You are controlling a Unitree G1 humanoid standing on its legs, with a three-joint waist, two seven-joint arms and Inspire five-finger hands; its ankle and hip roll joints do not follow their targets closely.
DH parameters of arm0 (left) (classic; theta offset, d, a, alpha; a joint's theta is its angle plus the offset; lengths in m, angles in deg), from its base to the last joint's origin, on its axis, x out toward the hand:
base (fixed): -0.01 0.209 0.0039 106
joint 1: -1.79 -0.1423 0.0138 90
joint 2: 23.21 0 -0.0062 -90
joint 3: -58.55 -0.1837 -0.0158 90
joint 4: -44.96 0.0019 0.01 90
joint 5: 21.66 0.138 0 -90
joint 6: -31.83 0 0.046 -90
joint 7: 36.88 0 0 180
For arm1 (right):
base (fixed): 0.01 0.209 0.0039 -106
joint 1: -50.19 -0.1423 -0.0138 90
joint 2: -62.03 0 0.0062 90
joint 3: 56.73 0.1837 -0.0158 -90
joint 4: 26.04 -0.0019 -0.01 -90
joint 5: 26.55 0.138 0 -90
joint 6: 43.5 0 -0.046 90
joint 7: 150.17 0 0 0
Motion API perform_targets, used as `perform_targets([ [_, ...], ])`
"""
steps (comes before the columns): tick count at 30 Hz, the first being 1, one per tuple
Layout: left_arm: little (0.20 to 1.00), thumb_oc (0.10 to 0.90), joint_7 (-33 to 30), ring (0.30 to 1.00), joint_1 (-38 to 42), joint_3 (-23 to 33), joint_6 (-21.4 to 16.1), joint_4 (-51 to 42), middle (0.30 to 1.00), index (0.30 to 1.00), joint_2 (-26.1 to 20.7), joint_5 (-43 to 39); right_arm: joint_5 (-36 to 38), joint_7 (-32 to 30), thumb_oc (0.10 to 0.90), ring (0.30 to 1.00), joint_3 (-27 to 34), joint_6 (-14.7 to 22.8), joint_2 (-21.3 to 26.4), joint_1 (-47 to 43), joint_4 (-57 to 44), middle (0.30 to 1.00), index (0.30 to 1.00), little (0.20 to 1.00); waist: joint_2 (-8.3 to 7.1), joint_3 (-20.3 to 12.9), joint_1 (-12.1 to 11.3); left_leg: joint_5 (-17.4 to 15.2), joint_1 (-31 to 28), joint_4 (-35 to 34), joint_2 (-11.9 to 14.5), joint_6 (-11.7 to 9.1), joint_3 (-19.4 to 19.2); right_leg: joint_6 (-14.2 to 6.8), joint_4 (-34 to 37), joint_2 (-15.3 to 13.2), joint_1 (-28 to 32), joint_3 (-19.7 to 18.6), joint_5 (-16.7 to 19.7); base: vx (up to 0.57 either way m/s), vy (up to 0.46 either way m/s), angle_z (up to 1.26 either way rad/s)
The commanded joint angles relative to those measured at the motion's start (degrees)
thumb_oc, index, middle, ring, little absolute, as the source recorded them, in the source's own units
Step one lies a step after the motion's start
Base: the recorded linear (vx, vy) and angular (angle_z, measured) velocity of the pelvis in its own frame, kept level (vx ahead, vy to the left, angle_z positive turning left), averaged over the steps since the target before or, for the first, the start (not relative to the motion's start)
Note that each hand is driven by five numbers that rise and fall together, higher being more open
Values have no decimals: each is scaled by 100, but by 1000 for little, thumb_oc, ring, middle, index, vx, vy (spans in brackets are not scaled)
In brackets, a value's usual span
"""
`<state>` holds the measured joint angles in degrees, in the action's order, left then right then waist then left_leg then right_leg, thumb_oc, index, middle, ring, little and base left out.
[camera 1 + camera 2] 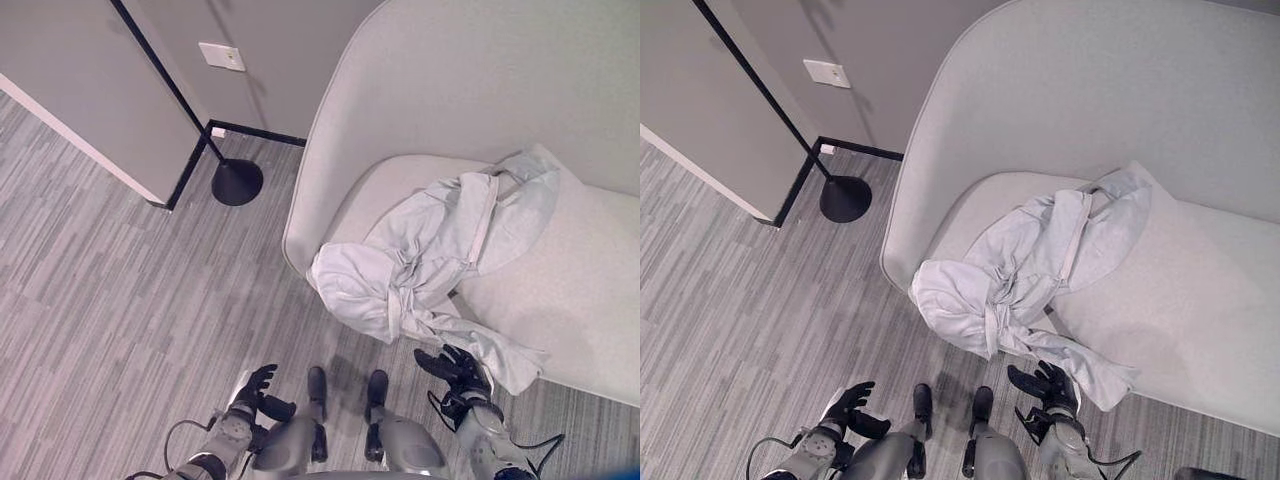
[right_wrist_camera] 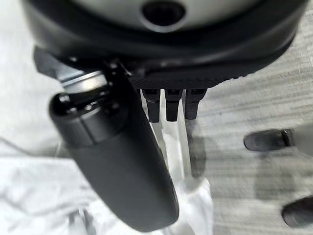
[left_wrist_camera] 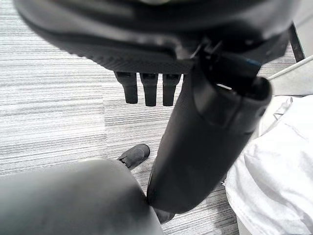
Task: Hang the clothes on the sofa on the clothes rack.
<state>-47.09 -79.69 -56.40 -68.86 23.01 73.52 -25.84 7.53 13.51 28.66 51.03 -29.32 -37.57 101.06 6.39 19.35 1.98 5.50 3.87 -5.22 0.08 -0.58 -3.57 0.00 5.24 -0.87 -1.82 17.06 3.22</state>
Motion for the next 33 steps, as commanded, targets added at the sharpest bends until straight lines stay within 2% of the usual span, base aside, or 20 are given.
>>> perform_targets([
  [1, 900, 800, -88, 900, -273, -270, 48, 495, 900, 900, 187, -52, 8, -258, 800, 900, 271, 405, -88, 183, -269, 900, 900, 900, -62, -258, 29, -386, 298, 22, -68, -88, -257, -218, -24, -91, 137, -234, -622, 36, 16, 8],
  [8, 900, 800, -78, 900, -315, -378, 38, 504, 900, 900, 213, -46, 130, -447, 800, 900, 553, 537, -5, -66, 69, 900, 900, 900, 21, -256, 12, -395, 316, 22, -98, -75, -205, -228, -24, -93, 130, -218, -616, 13, 4, 4],
  [14, 900, 800, -61, 900, -200, -737, -31, 386, 900, 900, 253, 26, 689, -612, 800, 900, 655, 855, 161, -1339, 910, 900, 900, 900, 194, -243, -131, -370, 421, 22, -124, -70, -147, -244, -24, -101, 8, -211, -590, 0, 0, 0],
  [18, 900, 800, -88, 900, -131, -967, -87, 283, 900, 900, 263, 90, 749, -646, 800, 900, 557, 941, 275, -1925, 1126, 900, 900, 900, 288, -242, -236, -348, 490, 22, -141, -73, -100, -257, -24, -109, -37, -175, -593, 11, 14, 7],
  [22, 900, 800, -83, 900, -118, -1042, -101, 278, 900, 900, 267, 130, 753, -611, 800, 900, 453, 959, 286, -2095, 1138, 900, 900, 900, 320, -241, -276, -339, 512, 22, -149, -76, -75, -263, -24, -113, -49, -147, -597, 17, 5, 11],
  [29, 900, 800, 21, 900, -81, -1195, -95, 281, 900, 900, 159, 220, 1313, -50, 800, 900, -57, 878, 324, -2808, 1462, 900, 900, 900, 376, -218, -481, -289, 611, 22, -169, -90, 30, -276, -24, -123, -130, -84, -570, 11, 9, 5],
  [33, 900, 800, 100, 900, -34, -1241, -85, 258, 900, 900, 66, 191, 1755, 319, 800, 900, -385, 692, 268, -3346, 1976, 900, 900, 900, 380, -147, -637, -240, 693, 22, -173, -114, 95, -274, -24, -115, -193, -34, -546, 8, 14, 5],
])
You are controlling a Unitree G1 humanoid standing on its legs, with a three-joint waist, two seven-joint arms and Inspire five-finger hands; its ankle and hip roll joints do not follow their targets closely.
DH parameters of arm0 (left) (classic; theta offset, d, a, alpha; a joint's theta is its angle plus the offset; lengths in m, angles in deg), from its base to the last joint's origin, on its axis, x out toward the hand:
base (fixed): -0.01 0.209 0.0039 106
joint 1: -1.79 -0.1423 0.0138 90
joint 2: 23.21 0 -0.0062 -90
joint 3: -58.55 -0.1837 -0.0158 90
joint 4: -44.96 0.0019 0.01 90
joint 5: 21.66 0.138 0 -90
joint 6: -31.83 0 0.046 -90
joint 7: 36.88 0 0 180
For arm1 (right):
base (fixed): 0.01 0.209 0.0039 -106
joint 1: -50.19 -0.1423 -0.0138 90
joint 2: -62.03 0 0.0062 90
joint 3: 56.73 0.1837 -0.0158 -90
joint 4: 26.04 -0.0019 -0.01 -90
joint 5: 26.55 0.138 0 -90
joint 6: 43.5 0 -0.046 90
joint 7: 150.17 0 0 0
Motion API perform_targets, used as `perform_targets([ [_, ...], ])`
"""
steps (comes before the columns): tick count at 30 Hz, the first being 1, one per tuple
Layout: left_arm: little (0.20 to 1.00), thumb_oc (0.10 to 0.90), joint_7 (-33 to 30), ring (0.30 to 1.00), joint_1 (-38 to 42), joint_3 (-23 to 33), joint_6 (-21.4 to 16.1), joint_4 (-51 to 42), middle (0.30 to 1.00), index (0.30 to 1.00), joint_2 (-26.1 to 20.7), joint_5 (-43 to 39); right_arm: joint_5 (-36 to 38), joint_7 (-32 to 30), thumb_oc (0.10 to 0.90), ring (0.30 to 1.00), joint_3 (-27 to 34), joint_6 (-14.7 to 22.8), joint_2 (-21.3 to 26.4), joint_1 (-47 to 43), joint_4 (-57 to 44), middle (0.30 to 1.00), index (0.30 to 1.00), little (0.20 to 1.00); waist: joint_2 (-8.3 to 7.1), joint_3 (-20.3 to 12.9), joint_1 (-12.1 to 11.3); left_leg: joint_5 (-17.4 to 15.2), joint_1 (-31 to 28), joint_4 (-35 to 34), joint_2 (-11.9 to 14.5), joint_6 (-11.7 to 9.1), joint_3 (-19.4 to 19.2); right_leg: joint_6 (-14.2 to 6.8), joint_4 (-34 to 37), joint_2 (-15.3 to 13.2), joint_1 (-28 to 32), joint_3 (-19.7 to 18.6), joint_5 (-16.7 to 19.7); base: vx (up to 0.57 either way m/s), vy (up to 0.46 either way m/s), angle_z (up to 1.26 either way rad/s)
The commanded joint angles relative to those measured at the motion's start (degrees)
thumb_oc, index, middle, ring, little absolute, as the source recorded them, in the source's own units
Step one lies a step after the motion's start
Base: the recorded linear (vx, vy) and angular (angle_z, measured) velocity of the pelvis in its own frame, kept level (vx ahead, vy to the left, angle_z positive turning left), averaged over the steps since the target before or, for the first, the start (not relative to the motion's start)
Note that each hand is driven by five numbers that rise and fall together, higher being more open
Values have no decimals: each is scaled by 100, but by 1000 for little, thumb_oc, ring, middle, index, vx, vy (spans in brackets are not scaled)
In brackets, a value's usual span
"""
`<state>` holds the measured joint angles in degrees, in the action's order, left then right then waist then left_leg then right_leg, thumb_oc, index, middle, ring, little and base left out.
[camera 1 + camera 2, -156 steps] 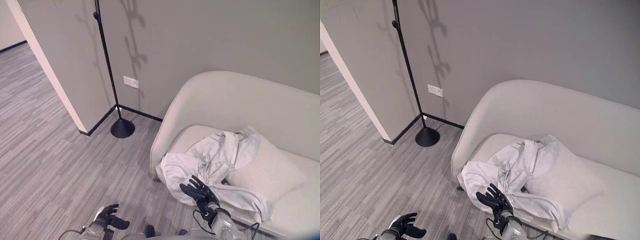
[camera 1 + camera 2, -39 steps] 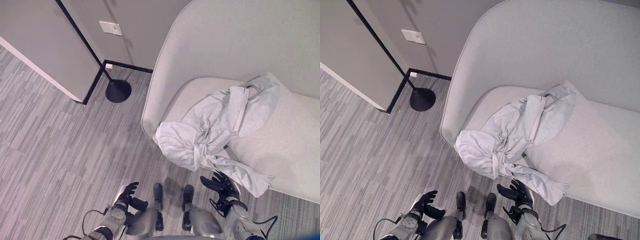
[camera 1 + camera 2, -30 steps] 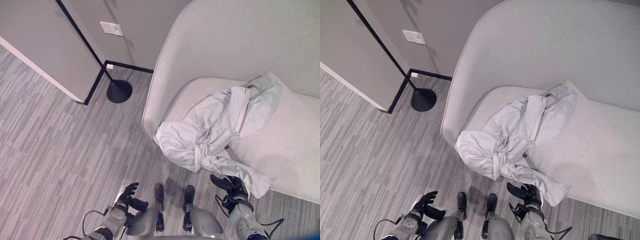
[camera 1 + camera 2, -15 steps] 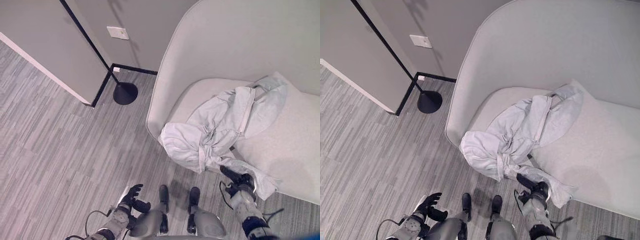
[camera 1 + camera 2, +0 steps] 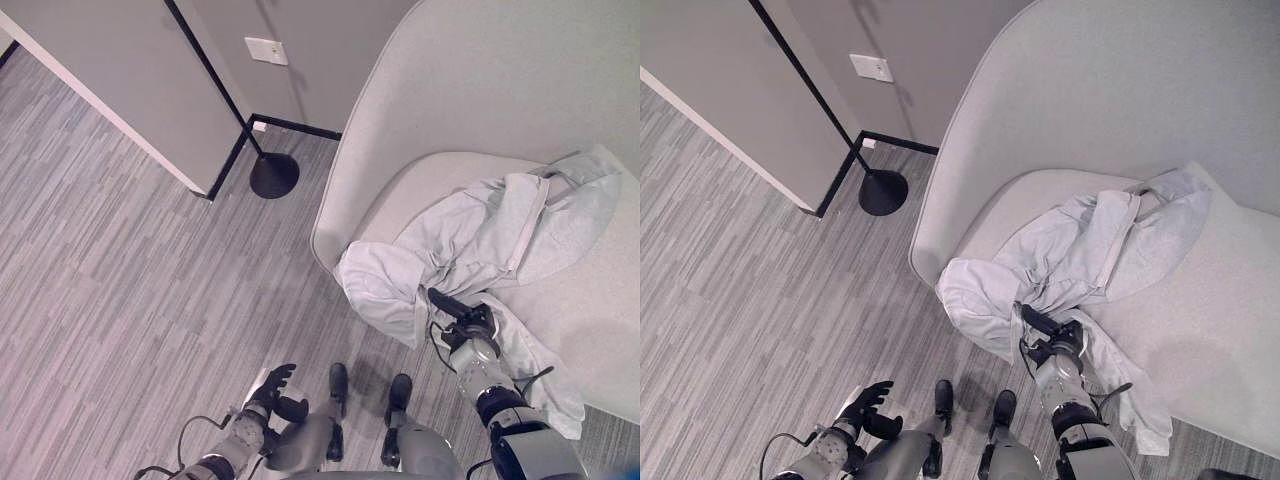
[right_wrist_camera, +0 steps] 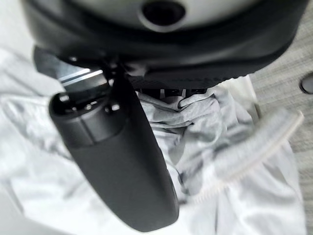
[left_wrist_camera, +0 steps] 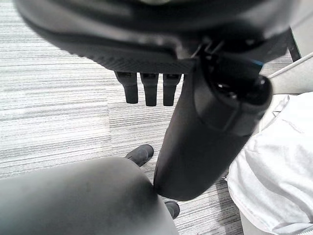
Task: Hang the clothes on the sofa on the clothes rack.
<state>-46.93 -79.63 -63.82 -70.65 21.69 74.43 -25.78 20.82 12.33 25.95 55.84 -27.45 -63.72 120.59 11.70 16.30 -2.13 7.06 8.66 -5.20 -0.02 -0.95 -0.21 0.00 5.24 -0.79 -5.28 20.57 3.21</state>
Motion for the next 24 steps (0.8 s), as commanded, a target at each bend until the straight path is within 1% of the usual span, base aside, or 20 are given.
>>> perform_targets([
  [1, 900, 800, 85, 900, -37, -496, 94, 390, 900, 900, -26, 185, 433, 445, 800, 900, -116, 212, 83, -742, 36, 900, 900, 900, -152, 160, -223, -394, 218, 20, -163, -77, -239, -273, -24, -124, 150, -384, -545, 16, 18, 8],
  [2, 900, 800, 114, 900, -2, -543, 68, 313, 900, 900, -78, 166, 630, 629, 800, 900, -196, 132, 63, -909, 217, 900, 900, 900, -152, 201, -296, -364, 272, 20, -171, -90, -199, -277, -24, -124, 111, -351, -530, 7, 9, 11],
  [4, 900, 800, 147, 900, 24, -572, 52, 216, 900, 900, -137, 153, 732, 760, 800, 900, -284, 72, 137, -1090, 374, 900, 900, 900, -150, 220, -341, -341, 322, 20, -178, -98, -171, -282, -24, -122, 74, -336, -518, 2, 10, 14],
  [5, 900, 800, 177, 900, 46, -607, 34, 142, 900, 900, -191, 185, 800, 822, 400, 300, -306, 20, 191, -1227, 543, 300, 300, 300, -149, 241, -382, -326, 368, 20, -181, -107, -149, -287, -24, -121, 38, -308, -510, 0, 16, 16],
  [7, 900, 800, 211, 900, 53, -635, 4, -65, 900, 900, -327, 187, 787, 869, 400, 300, -358, -5, 277, -1374, 642, 300, 300, 300, -155, 264, -450, -305, 428, 20, -183, -119, -111, -293, -24, -121, -3, -272, -500, 13, 17, 18],
  [8, 900, 800, 215, 900, 74, -569, 2, -100, 900, 900, -393, 149, 798, 925, 400, 300, -363, 5, 320, -1389, 630, 300, 300, 300, -188, 267, -485, -301, 448, 20, -178, -122, -88, -285, -24, -119, -1, -245, -515, 20, 12, 13],
  [9, 900, 800, 216, 900, 75, -568, 3, -101, 900, 900, -395, 148, 799, 927, 400, 300, -363, 6, 319, -1391, 632, 300, 300, 300, -189, 268, -483, -301, 448, 20, -178, -122, -87, -285, -24, -119, 0, -245, -516, 25, 14, 9],
  [10, 900, 800, 198, 900, 80, -515, 0, -109, 900, 900, -411, 135, 831, 965, 400, 300, -371, 42, 318, -1373, 562, 300, 300, 300, -211, 266, -495, -310, 445, 20, -174, -123, -86, -284, -24, -117, 10, -238, -521, 0, 0, 0],
  [11, 900, 800, 155, 900, 66, -338, -3, -44, 900, 900, -421, 102, 917, 1026, 400, 300, -368, 147, 277, -1248, 344, 300, 300, 300, -278, 250, -483, -332, 415, 20, -166, -125, -95, -274, -24, -105, 54, -224, -539, 0, 0, 0],
  [12, 900, 800, 155, 900, 64, -336, -5, -41, 900, 900, -421, 103, 917, 1025, 400, 300, -370, 148, 274, -1243, 339, 300, 300, 300, -280, 251, -480, -333, 411, 20, -167, -125, -95, -274, -24, -106, 57, -223, -540, 0, 0, 0],
  [13, 900, 800, 137, 900, 53, -222, 6, -7, 900, 900, -424, 75, 952, 1067, 400, 300, -370, 197, 259, -1165, 167, 300, 300, 300, -321, 233, -469, -346, 392, 20, -159, -124, -99, -266, -24, -101, 83, -221, -547, 0, 0, 0],
  [15, 900, 800, 105, 900, -1, -38, 4, -28, 900, 900, -455, 70, 894, 1101, 400, 300, -389, 297, 229, -900, -405, 300, 300, 300, -395, 203, -415, -368, 346, 20, -147, -121, -134, -257, -24, -93, 127, -238, -564, 0, 0, 0],
  [16, 900, 800, 58, 900, -80, 134, -8, -119, 900, 900, -501, 155, 792, 1145, 400, 300, -363, 476, 280, -463, -1211, 300, 300, 300, -480, 157, -338, -406, 291, 20, -128, -114, -176, -250, -24, -84, 173, -263, -577, 0, 0, 0],
  [17, 900, 800, 52, 900, -119, 222, -5, -178, 900, 900, -522, 163, 710, 1166, 400, 300, -339, 519, 325, -271, -1536, 300, 300, 300, -516, 125, -308, -424, 255, 20, -120, -105, -195, -248, -24, -80, 201, -283, -587, 0, 0, 0],
  [18, 900, 800, 53, 900, -128, 221, -2, -183, 900, 900, -524, 164, 703, 1157, 400, 300, -339, 516, 322, -255, -1553, 300, 300, 300, -517, 122, -310, -426, 250, 20, -120, -105, -198, -248, -24, -80, 205, -285, -588, 0, 0, 0],
  [20, 900, 800, 52, 900, -165, 322, -1, -270, 900, 900, -547, 161, 542, 1191, 400, 300, -329, 545, 421, -67, -1893, 300, 300, 300, -561, 93, -278, -447, 206, 20, -107, -98, -223, -245, -24, -78, 242, -298, -599, -8, -20, -2],
  [21, 900, 800, 36, 900, -193, 538, -31, -426, 900, 900, -595, 106, 152, 1295, 400, 300, -336, 580, 679, 310, -2767, 300, 300, 300, -652, 1, -206, -487, 94, 20, -86, -81, -276, -243, -24, -75, 330, -333, -624, -25, -65, -5],
  [22, 900, 800, 62, 900, -238, 781, -67, -659, 900, 900, -676, -28, -414, 1379, 400, 300, -332, 603, 1068, 537, -3596, 300, 300, 300, -749, -115, -144, -521, -32, 20, -71, -67, -327, -241, -24, -72, 436, -357, -658, -25, -65, -1],
  [23, 900, 800, 63, 900, -244, 780, -63, -664, 900, 900, -677, -28, -423, 1371, 400, 300, -330, 595, 1066, 549, -3613, 300, 300, 300, -749, -111, -146, -523, -43, 20, -71, -67, -329, -242, -24, -72, 446, -360, -659, -46, -85, -7],
  [24, 900, 800, 134, 900, -251, 972, -143, -998, 900, 900, -754, -307, -892, 1473, 400, 300, -226, 654, 1427, 696, -4410, 300, 300, 300, -839, -225, -92, -566, -203, 20, -58, -56, -387, -236, -24, -72, 590, -394, -707, -31, -46, -14],
])
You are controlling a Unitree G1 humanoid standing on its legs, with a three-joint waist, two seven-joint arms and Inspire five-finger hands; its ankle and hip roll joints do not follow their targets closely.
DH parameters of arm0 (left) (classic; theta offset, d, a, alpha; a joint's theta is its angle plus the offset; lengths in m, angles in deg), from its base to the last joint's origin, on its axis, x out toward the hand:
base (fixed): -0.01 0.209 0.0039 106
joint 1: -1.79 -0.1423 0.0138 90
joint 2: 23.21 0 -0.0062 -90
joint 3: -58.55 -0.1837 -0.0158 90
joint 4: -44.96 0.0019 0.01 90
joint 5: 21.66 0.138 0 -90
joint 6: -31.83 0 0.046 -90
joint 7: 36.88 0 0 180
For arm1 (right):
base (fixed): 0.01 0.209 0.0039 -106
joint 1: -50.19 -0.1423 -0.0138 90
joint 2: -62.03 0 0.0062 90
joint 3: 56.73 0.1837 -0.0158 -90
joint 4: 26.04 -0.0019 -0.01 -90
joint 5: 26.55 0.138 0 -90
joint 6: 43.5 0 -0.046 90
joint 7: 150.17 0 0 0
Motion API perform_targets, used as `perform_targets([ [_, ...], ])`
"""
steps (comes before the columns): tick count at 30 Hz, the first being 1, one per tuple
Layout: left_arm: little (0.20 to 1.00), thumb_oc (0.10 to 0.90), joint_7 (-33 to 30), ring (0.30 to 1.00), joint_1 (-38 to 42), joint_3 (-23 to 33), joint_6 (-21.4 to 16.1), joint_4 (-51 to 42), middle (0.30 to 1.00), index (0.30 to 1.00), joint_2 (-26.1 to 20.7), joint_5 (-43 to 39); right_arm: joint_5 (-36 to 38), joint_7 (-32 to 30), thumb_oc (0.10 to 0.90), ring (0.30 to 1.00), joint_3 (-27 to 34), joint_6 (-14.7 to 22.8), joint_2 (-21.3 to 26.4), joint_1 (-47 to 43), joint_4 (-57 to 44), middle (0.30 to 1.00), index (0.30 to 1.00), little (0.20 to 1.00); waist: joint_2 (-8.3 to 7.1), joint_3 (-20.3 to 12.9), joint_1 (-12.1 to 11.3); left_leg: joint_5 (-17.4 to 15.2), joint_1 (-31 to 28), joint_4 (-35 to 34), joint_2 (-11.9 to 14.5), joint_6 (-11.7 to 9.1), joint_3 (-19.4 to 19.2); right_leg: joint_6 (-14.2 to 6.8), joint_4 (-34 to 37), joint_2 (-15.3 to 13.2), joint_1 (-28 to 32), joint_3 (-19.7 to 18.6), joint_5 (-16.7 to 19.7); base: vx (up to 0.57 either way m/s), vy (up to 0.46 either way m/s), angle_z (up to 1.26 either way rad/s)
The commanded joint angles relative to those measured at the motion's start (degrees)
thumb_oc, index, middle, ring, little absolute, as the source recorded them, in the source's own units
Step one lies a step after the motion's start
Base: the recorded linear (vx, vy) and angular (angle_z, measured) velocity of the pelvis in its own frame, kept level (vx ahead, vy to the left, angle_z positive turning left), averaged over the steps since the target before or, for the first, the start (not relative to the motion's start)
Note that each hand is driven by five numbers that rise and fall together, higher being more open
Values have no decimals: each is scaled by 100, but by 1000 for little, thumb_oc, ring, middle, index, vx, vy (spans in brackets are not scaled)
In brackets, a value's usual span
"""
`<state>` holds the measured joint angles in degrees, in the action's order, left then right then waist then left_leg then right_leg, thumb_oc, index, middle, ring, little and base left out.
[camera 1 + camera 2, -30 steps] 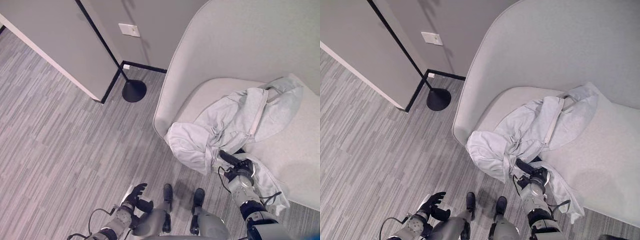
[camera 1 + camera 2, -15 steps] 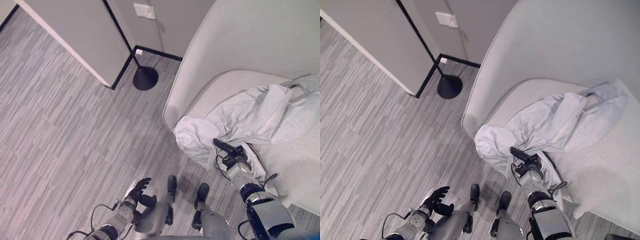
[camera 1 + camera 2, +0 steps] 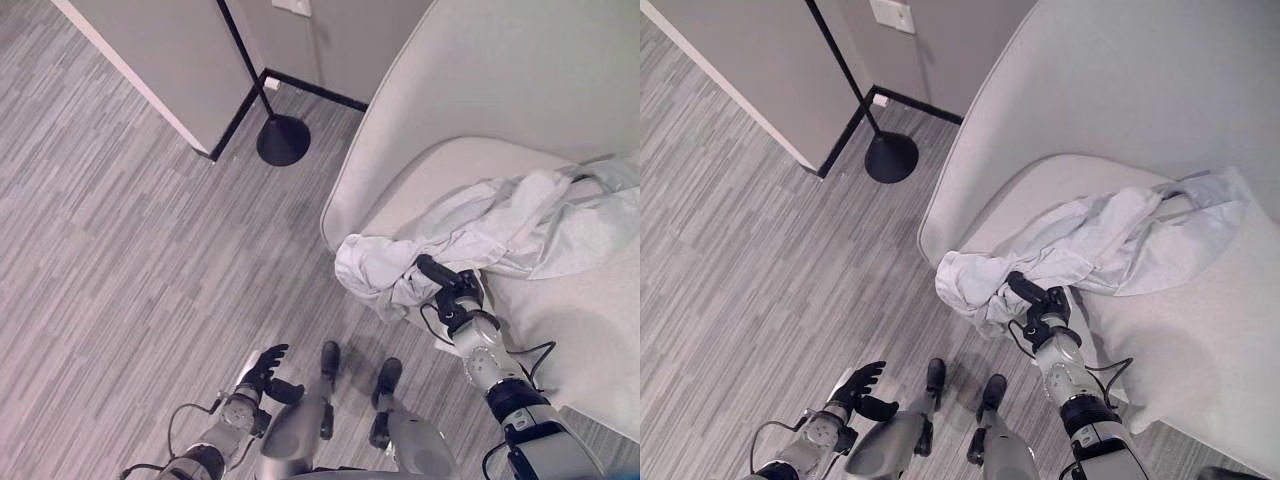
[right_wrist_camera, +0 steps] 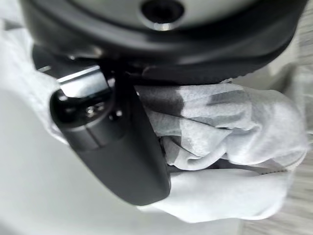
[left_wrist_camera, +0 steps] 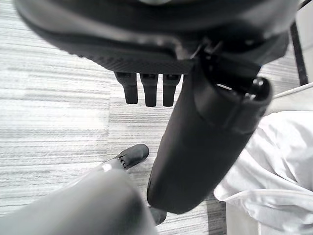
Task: Hang the clothes on the sofa on the clothes rack.
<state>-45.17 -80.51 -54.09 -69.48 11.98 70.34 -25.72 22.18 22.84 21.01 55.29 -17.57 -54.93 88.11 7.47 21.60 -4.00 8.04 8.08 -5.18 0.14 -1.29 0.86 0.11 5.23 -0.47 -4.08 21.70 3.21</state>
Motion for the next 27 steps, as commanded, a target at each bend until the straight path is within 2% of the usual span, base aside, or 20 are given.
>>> perform_targets([
  [1, 900, 800, -41, 900, -164, -1, -258, -30, 900, 900, -347, -315, -1030, 421, 400, 300, 270, 706, 437, -180, -1167, 300, 300, 300, -415, -763, 101, -658, -134, 18, -76, -20, -486, -247, -23, -105, 462, -499, -706, -51, -68, -24],
  [3, 900, 800, 91, 900, -188, 143, -350, -645, 900, 900, -464, -710, -1517, 385, 400, 300, 370, 754, 756, -295, -1702, 300, 300, 300, -478, -915, 126, -696, -304, 18, -76, -9, -533, -244, -23, -109, 634, -516, -753, -45, -46, -18],
  [4, 900, 800, 92, 900, -190, 144, -347, -650, 900, 900, -467, -711, -1519, 383, 400, 300, 371, 752, 755, -293, -1706, 300, 300, 300, -479, -922, 135, -689, -293, 18, -78, -8, -523, -243, -23, -110, 627, -506, -751, -50, -51, -16],
  [5, 900, 800, 215, 900, -203, 212, -402, -1176, 900, 900, -616, -930, -1792, 331, 400, 300, 499, 773, 938, -455, -2117, 300, 300, 300, -518, -1088, 140, -726, -433, 18, -87, 5, -551, -240, -23, -104, 760, -528, -787, -35, -37, -20],
  [7, 900, 800, 372, 900, -250, 349, -481, -2096, 900, 900, -805, -1374, -2052, 227, 400, 300, 560, 752, 1134, -880, -2327, 300, 300, 300, -550, -1367, 91, -769, -644, 18, -108, 14, -579, -244, -23, -110, 958, -527, -836, -55, -43, -16],
  [9, 900, 800, 471, 900, -278, 478, -487, -2714, 900, 900, -870, -1779, -2102, 158, 400, 300, 514, 720, 1245, -1318, -2311, 300, 300, 300, -589, -1559, 34, -790, -780, 18, -127, 14, -586, -245, -23, -111, 1094, -529, -866, -30, -22, -14],
  [10, 900, 800, 473, 900, -286, 488, -477, -2729, 900, 900, -875, -1783, -2100, 157, 400, 300, 503, 723, 1244, -1333, -2301, 300, 300, 300, -589, -1551, 39, -793, -788, 18, -128, 13, -589, -245, -23, -111, 1102, -532, -868, -15, -16, -14],
  [11, 900, 800, 484, 900, -313, 561, -493, -3218, 900, 900, -933, -1950, -1970, 128, 400, 300, 427, 697, 1295, -1672, -2198, 300, 300, 300, -638, -1716, -7, -813, -876, 18, -141, 8, -591, -237, -23, -114, 1205, -519, -891, -11, -8, -8],
  [12, 900, 800, 484, 900, -320, 572, -484, -3232, 900, 900, -934, -1951, -1965, 129, 400, 300, 413, 703, 1295, -1690, -2183, 300, 300, 300, -637, -1709, -2, -815, -883, 18, -142, 8, -594, -237, -23, -115, 1211, -522, -892, -20, -10, -4],
  [15, 900, 800, 241, 900, -147, 668, -517, -3811, 900, 900, -943, -1666, -1786, 105, 400, 300, 240, 621, 1630, -2422, -2123, 300, 300, 300, -764, -1978, -39, -850, -1009, 18, -151, -10, -600, -230, -23, -120, 1337, -522, -923, 0, 0, 0],
  [20, 900, 800, 150, 900, 170, 512, -495, -4024, 900, 900, -747, -1678, -1835, 0, 400, 300, 56, 587, 1795, -2987, -2193, 300, 300, 300, -870, -2154, -35, -866, -1070, 18, -147, -35, -594, -222, -23, -112, 1415, -472, -942, 0, 0, 0],
  [27, 900, 800, -199, 900, 998, 26, -614, -3752, 900, 900, -205, -1887, -1824, -144, 400, 300, -256, 701, 1282, -3309, -2677, 300, 300, 300, -970, -2297, 86, -924, -1181, 18, -119, -31, -652, -201, -23, -100, 1478, -556, -939, 1, -5, -1],
])
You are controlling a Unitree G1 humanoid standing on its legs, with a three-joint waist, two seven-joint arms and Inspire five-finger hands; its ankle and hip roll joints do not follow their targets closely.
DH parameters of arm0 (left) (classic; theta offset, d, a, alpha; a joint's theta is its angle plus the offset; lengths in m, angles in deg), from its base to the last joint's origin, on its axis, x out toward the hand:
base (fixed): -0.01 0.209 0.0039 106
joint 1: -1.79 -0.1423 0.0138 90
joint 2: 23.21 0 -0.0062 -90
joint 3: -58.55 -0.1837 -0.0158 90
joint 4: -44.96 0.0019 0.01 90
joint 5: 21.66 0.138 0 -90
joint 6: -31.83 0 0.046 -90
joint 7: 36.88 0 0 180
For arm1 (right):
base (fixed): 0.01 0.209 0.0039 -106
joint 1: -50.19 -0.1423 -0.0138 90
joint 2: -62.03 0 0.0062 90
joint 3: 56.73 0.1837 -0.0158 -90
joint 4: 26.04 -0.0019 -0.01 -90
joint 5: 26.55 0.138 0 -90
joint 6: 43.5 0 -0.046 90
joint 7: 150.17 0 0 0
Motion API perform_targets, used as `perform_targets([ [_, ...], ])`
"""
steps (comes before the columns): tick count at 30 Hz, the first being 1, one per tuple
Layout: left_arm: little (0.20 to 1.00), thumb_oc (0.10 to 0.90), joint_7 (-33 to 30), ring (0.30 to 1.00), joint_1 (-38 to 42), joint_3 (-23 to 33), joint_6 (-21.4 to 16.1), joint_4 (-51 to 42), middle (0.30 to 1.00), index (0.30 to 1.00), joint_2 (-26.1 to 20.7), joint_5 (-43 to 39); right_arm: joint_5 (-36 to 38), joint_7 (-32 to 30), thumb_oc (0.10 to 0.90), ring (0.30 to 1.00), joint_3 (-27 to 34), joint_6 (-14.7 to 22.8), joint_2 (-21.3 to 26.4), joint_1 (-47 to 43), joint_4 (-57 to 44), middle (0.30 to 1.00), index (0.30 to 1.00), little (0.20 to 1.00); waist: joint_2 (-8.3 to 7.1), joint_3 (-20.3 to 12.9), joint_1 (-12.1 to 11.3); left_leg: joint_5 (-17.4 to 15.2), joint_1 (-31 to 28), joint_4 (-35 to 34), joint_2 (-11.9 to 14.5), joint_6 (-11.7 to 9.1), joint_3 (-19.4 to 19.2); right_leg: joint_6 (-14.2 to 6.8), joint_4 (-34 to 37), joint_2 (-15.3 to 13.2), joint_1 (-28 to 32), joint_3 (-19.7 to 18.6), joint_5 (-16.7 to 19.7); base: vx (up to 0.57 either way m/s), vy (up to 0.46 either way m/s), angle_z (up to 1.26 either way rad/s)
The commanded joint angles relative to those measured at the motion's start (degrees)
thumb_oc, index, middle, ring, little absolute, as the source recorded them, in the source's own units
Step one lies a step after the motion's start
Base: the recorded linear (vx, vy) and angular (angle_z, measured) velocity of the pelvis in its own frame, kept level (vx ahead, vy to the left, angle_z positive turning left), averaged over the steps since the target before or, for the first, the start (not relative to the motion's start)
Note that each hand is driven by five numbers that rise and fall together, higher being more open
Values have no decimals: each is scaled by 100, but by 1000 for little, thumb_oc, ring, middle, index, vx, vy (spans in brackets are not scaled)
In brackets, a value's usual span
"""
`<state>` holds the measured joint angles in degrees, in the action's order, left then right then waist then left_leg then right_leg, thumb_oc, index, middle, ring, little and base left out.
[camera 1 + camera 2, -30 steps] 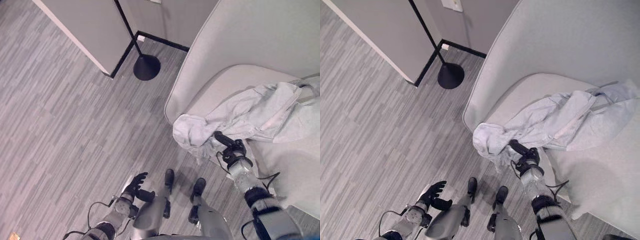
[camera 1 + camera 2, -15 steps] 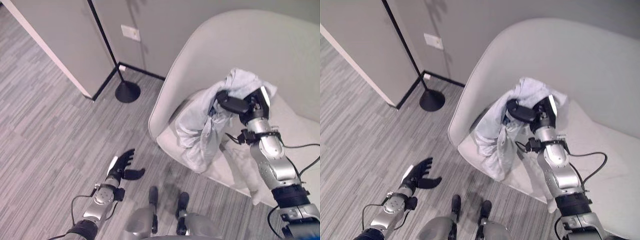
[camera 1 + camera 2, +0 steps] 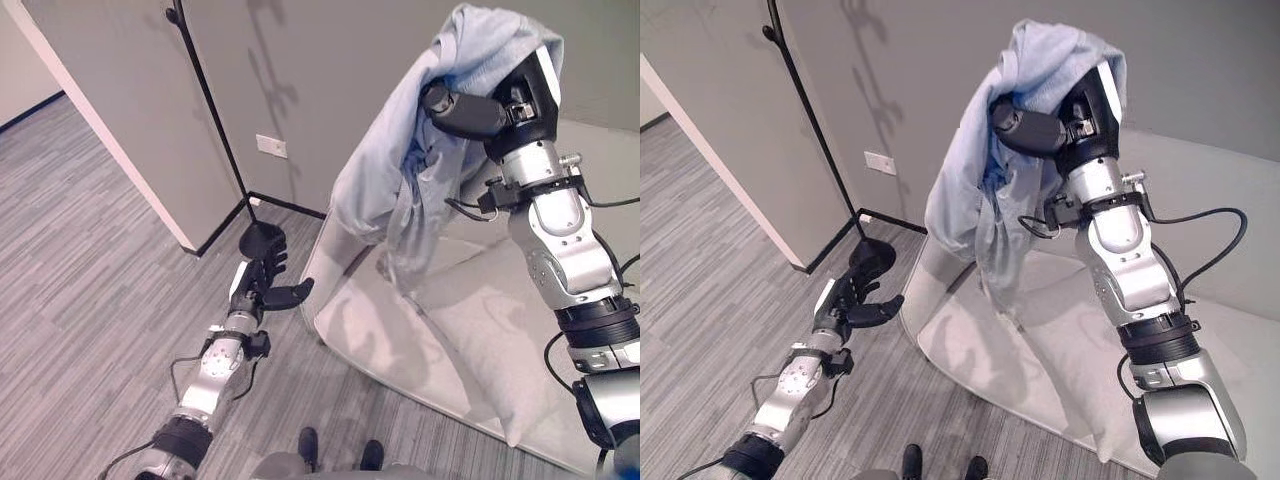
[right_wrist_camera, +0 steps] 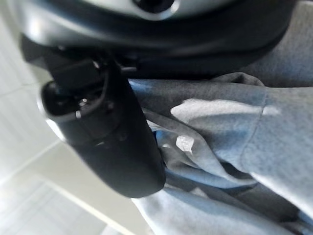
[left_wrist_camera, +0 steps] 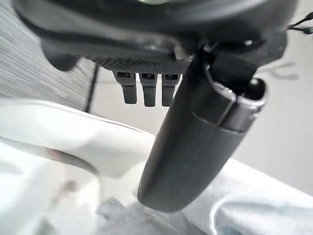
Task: Hang the clothes on the sofa on the clothes rack.
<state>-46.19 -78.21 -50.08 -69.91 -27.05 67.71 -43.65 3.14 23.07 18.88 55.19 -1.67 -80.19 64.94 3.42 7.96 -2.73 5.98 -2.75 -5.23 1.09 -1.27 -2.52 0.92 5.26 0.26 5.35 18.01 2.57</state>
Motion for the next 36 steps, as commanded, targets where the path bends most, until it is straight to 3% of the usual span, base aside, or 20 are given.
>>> perform_targets([
  [1, 900, 800, -93, 900, 854, -464, -569, 155, 900, 900, 138, -243, 64, -171, 400, 300, -88, 697, -415, -774, -418, 300, 300, 300, -568, -945, -15, -722, -107, 23, -208, -26, -324, -279, -26, -171, 535, -202, -870, 8, -15, -6],
  [3, 900, 800, -124, 900, 1149, -744, -581, 117, 900, 900, 405, -532, 44, -128, 400, 300, -343, 688, -820, -769, -574, 300, 300, 300, -568, -955, 46, -735, -129, 23, -202, -11, -343, -277, -26, -167, 532, -252, -842, 6, -22, -7],
  [7, 900, 800, -501, 900, 1757, -1021, -628, 521, 900, 900, 750, -338, 38, -30, 400, 300, -755, 670, -1294, -663, -951, 300, 300, 300, -556, -951, 179, -750, -163, 23, -189, 3, -410, -273, -26, -156, 518, -348, -818, 3, -24, -11],
  [14, 900, 800, -1045, 900, 2427, -1198, -720, 1299, 900, 900, 1208, -196, 131, 21, 400, 300, -1222, 752, -1849, -344, -1382, 300, 300, 300, -478, -946, 375, -777, -213, 23, -177, 25, -491, -282, -26, -155, 516, -460, -789, 6, -19, -10],
  [15, 300, 400, -1149, 300, 2523, -1203, -722, 1500, 300, 300, 1282, -163, 143, 7, 400, 300, -1277, 785, -1925, -287, -1447, 300, 300, 300, -461, -943, 412, -786, -233, 23, -176, 31, -513, -285, -26, -158, 522, -479, -785, 0, -20, -11],
  [23, 300, 400, -1161, 300, 2179, -1088, -798, 1264, 300, 300, 1138, -218, -105, -99, 400, 300, -1120, 814, -1688, 72, -1569, 300, 300, 300, -407, -938, 457, -799, -249, 23, -181, 41, -570, -293, -26, -170, 521, -511, -774, -10, -12, -5],
  [28, 300, 400, -1005, 300, 1234, -760, -729, 441, 300, 300, 594, 128, -479, -182, 400, 300, -549, 780, -1369, 541, -1624, 300, 300, 300, -438, -941, 318, -745, -229, 23, -158, -4, -510, -268, -26, -136, 552, -424, -812, -36, -63, 3],
  [29, 300, 400, -874, 300, 712, -468, -709, 41, 300, 300, 277, 292, -660, -159, 400, 300, -276, 780, -1230, 754, -1673, 300, 300, 300, -442, -914, 216, -700, -196, 23, -142, -31, -476, -254, -26, -115, 550, -382, -830, -50, -81, 7],
  [30, 300, 400, -873, 300, 683, -469, -692, 10, 300, 300, 265, 294, -662, -158, 400, 300, -273, 775, -1238, 773, -1684, 300, 300, 300, -449, -927, 219, -699, -194, 23, -142, -32, -473, -253, -26, -115, 550, -379, -831, -72, -119, 9],
  [33, 300, 400, -696, 300, -607, 616, -669, -1153, 300, 300, -478, 766, -831, 29, 400, 300, 228, 808, -1147, 1386, -1827, 300, 300, 300, -440, -776, -80, -509, 7, 23, -109, -121, -359, -225, -26, -74, 462, -267, -863, -73, -101, 8],
  [35, 300, 400, -732, 300, -998, 1188, -772, -1588, 300, 300, -686, 947, -999, 69, 400, 300, 439, 840, -1084, 1590, -1933, 300, 300, 300, -391, -575, -218, -331, 273, 23, -119, -180, -241, -213, -26, -78, 311, -155, -845, -146, -43, 17],
  [36, 300, 400, -730, 300, -1013, 1195, -759, -1610, 300, 300, -689, 948, -1001, 69, 400, 300, 439, 836, -1088, 1595, -1940, 300, 300, 300, -394, -587, -202, -315, 293, 23, -121, -178, -229, -211, -26, -79, 296, -141, -837, -274, -22, 36],
])
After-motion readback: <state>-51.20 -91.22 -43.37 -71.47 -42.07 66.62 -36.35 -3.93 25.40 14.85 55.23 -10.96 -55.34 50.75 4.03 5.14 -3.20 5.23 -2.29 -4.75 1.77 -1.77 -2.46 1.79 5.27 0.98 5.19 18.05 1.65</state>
